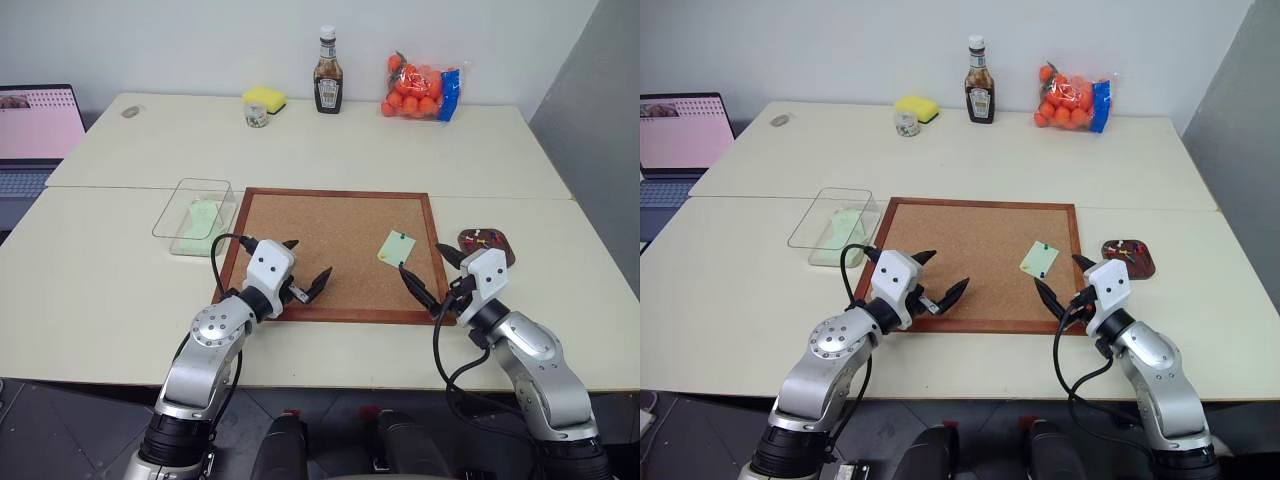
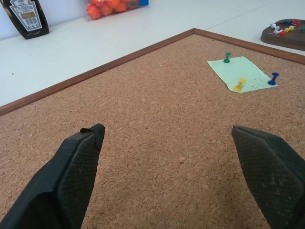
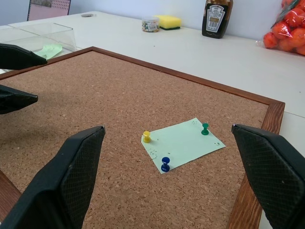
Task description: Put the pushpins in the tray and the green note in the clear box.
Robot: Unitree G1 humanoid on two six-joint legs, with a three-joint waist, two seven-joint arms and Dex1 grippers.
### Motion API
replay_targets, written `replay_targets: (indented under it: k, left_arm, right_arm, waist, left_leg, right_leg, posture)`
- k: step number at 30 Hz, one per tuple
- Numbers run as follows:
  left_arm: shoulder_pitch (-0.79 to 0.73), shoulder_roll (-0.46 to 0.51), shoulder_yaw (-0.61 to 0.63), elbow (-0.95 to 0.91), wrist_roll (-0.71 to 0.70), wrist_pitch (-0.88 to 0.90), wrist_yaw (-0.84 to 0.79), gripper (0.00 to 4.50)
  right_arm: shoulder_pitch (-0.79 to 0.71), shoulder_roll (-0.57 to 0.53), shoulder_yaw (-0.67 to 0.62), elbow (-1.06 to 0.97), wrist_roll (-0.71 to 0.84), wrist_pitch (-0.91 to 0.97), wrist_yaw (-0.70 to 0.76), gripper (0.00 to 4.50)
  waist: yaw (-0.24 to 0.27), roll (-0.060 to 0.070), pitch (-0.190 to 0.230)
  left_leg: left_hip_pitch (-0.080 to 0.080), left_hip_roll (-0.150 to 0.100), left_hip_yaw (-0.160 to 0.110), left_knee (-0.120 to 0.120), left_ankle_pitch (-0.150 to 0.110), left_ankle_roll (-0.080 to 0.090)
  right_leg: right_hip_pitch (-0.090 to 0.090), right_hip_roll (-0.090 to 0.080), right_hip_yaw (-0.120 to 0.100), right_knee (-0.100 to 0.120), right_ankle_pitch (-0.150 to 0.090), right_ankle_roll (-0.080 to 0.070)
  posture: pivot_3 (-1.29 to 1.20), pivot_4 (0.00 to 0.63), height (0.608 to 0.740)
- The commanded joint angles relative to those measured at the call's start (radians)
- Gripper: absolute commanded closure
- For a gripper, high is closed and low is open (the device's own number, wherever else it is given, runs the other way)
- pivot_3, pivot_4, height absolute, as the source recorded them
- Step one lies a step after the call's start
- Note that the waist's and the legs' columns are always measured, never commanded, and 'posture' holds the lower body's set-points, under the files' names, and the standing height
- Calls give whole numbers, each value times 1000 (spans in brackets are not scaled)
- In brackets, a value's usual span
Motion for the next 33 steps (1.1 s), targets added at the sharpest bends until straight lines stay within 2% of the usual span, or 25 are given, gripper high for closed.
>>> replay_targets:
  k: [1,20,33]
  left_arm:
    - [-8,0,20,-30,-14,-15,-5,17]
    - [-57,21,39,32,-59,-12,-86,17]
    - [-106,59,49,109,-39,15,-102,2341]
  right_arm:
    - [-14,0,-10,-21,0,-18,-4,0]
    - [-44,-6,-15,-57,21,31,-5,0]
    - [-101,-4,-4,-76,2,117,-24,0]
  waist:
    - [0,0,0]
    - [0,0,0]
    - [-1,0,0]
  left_leg:
    - [0,0,0,0,0,0]
    - [0,0,0,0,0,0]
    - [0,0,0,0,0,0]
  right_leg:
    - [0,0,0,0,0,0]
    - [0,0,0,0,0,0]
    - [-1,0,0,0,0,0]
  posture:
    - [0,150,740]
    - [0,150,740]
    - [0,150,740]
